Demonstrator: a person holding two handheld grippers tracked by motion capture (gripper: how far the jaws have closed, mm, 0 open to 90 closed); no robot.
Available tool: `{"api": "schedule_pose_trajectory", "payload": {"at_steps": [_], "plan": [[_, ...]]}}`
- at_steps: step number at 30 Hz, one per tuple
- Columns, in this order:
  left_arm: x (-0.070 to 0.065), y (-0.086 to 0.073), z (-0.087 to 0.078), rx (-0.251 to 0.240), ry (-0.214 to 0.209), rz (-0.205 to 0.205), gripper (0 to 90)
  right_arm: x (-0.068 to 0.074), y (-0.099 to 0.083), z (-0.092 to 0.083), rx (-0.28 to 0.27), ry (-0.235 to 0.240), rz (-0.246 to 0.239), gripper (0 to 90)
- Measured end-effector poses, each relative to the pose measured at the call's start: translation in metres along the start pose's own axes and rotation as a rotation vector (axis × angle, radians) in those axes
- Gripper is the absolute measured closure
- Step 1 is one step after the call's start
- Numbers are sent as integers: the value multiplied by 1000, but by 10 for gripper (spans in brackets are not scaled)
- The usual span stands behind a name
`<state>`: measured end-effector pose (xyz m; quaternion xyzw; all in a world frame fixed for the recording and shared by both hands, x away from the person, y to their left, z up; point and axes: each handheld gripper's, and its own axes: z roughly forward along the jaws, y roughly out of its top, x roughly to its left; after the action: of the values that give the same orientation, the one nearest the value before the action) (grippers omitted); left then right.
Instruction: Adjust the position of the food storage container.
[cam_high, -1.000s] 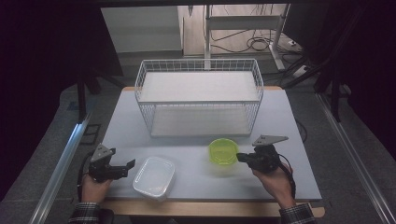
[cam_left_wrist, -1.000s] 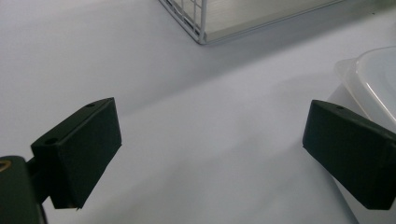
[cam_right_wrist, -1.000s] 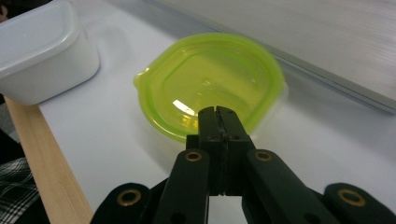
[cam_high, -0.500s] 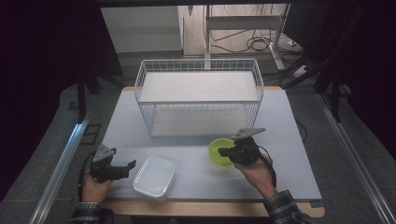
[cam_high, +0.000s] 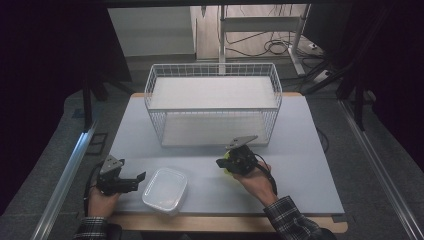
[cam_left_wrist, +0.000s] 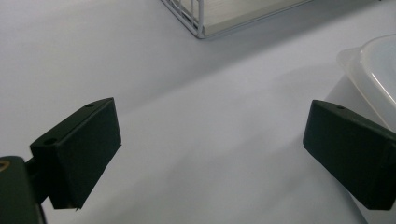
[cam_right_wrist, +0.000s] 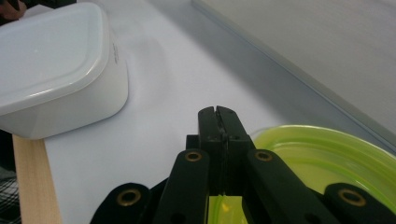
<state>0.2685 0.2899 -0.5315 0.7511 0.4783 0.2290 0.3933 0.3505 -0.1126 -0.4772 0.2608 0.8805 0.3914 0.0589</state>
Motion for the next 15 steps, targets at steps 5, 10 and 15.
{"api": "schedule_pose_trajectory", "payload": {"at_steps": [5,10,15], "plan": [[-1,0,0,4,0,6,37,0,-1,4,9,-10,-7,896],[-2,0,0,8,1,15,37,-4,-3,-1,-5,-27,9,896],[-2,0,1,11,1,20,37,-7,-5,-6,-6,-35,33,896]]}}
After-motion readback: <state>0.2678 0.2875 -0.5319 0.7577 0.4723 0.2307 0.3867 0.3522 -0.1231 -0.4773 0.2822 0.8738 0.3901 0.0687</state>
